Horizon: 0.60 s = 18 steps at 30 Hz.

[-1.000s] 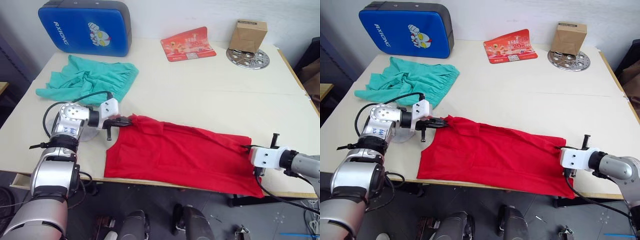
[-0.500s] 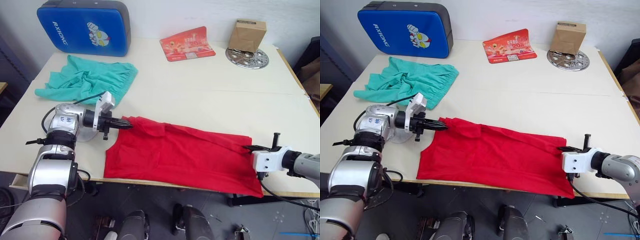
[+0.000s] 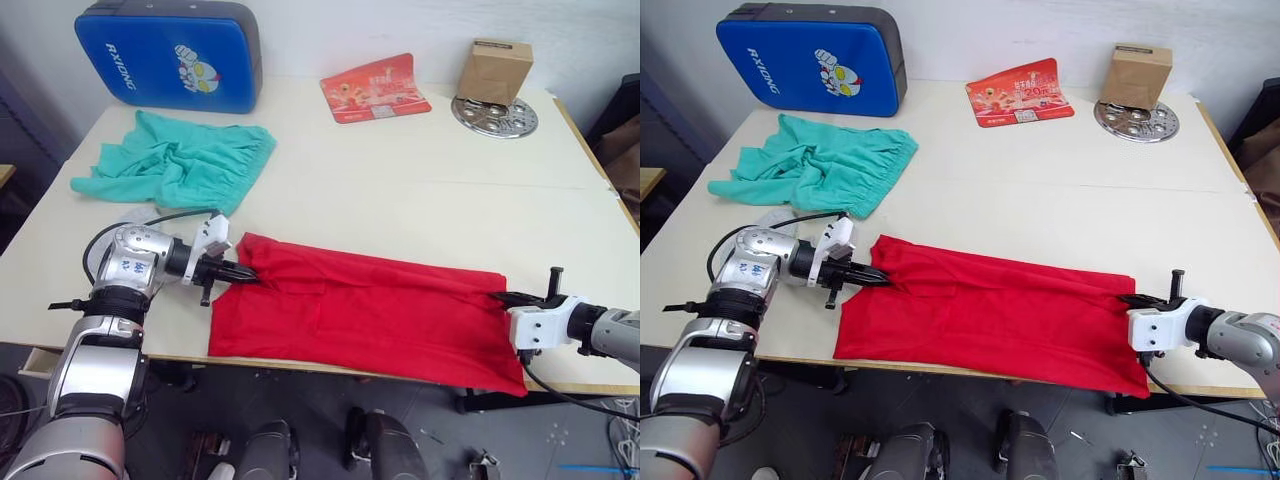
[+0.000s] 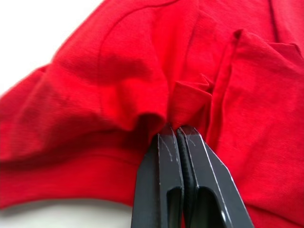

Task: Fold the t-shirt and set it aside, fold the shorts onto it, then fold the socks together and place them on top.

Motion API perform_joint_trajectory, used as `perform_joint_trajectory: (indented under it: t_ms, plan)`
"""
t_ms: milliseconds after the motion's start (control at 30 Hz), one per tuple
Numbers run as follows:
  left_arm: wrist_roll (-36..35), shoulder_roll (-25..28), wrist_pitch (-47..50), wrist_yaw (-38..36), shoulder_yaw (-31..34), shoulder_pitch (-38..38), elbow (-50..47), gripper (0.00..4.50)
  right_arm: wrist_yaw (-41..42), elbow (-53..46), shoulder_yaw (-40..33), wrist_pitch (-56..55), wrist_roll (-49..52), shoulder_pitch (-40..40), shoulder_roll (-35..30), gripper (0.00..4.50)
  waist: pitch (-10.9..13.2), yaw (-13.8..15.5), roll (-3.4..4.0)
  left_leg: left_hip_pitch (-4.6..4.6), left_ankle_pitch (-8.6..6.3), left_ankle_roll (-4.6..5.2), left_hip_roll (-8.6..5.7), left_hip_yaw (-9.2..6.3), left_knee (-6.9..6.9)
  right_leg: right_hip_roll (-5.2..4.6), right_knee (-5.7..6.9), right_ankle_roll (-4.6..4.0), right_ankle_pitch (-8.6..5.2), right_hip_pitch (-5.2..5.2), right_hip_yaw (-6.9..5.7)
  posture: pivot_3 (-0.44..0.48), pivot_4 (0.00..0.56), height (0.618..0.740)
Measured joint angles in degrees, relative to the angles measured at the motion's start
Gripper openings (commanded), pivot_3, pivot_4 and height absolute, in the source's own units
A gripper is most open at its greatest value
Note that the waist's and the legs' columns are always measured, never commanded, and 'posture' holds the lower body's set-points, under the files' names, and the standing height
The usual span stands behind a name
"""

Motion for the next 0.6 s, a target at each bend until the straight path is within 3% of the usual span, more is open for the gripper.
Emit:
perform_joint_trajectory:
  t_ms: [67, 167, 333, 500, 533, 600]
  plan:
    - [0.07, 0.00, 0.49, 0.13, -0.36, 0.00, -0.02, 0.21, 0.44, -0.20, 0.25, 0.74, 1.10, 0.00, 0.05, 0.00, 0.00, -0.07, 0.00, 0.00, 0.00, 0.00, 0.00, 0.00, -0.01, 0.01, 0.01, 0.00, 0.00, -0.01, -0.01, 0.000, 0.150, 0.740]
    - [-0.05, 0.00, 2.43, 0.15, -0.42, -0.12, -0.23, 0.92, 1.66, -0.82, 0.30, 2.92, 3.82, 0.01, 0.47, 0.70, 0.00, -0.08, 0.00, 0.00, 0.00, 0.00, 0.01, 0.00, -0.01, 0.01, 0.02, 0.00, 0.00, -0.01, -0.01, 0.000, 0.150, 0.740]
    - [-1.00, 0.91, 8.97, -1.79, -0.45, -1.06, -2.29, 2.50, 6.32, -6.54, -0.25, 7.97, 12.46, 2.44, 0.46, 2.39, 0.00, -0.04, 0.00, -0.02, 0.00, 0.00, 0.01, -0.04, -0.01, 0.03, 0.00, 0.00, 0.00, -0.01, -0.04, 0.000, 0.150, 0.740]
    - [-5.71, 7.12, 22.23, -1.88, -0.73, -1.88, -9.92, 4.09, 13.71, -18.30, -6.92, 23.00, 27.73, 8.65, -0.67, 4.12, 0.01, -0.01, 0.02, -0.04, -0.01, 0.01, 0.01, -0.13, -0.01, -0.01, -0.02, 0.00, 0.00, 0.00, -0.05, 0.000, 0.150, 0.740]
    - [-7.83, 8.71, 25.27, -1.89, -1.41, -1.86, -12.38, 4.40, 15.16, -20.95, -8.64, 27.60, 31.33, 9.90, -1.28, 4.16, 0.01, -0.01, 0.02, -0.04, -0.01, 0.01, 0.03, -0.15, -0.01, -0.01, -0.02, 0.00, 0.00, 0.00, -0.05, 0.000, 0.150, 0.740]
    - [-13.33, 12.47, 32.70, -1.89, -2.63, -2.04, -17.43, 4.40, 17.80, -27.05, -12.70, 39.90, 41.02, 11.73, -2.65, 4.16, 0.02, 0.02, 0.03, -0.03, -0.01, 0.02, 0.05, -0.18, -0.02, -0.03, -0.04, 0.00, 0.00, 0.01, -0.04, 0.000, 0.150, 0.740]
